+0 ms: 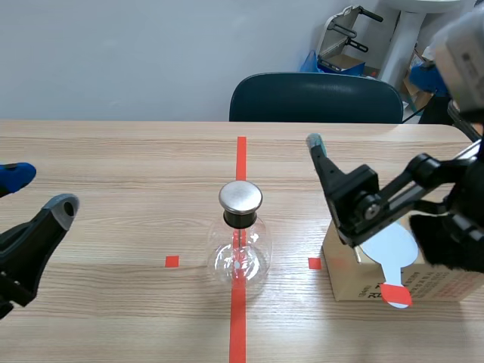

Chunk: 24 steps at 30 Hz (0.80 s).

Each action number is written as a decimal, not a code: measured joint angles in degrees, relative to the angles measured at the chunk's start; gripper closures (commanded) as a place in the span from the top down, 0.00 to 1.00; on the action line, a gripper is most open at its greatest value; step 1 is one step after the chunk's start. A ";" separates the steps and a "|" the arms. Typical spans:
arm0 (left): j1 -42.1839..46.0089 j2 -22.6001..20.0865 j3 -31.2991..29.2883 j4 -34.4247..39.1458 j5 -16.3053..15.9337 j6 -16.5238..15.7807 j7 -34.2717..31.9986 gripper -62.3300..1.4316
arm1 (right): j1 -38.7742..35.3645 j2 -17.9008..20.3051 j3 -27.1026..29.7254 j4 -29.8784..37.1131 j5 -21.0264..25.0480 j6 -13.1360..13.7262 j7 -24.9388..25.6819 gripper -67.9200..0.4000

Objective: Do the electroscope experiment

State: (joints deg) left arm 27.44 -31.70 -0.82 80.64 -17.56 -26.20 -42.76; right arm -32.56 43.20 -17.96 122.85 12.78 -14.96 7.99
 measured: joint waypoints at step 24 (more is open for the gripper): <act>-2.56 11.69 -2.05 5.77 7.06 6.03 8.74 0.78 | 2.99 -0.02 0.00 -0.72 1.84 10.80 -11.74 1.00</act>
State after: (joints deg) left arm 24.88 -20.01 -2.87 86.41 -10.50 -20.16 -34.02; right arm -29.56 43.18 -17.96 122.13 14.61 -4.16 -3.75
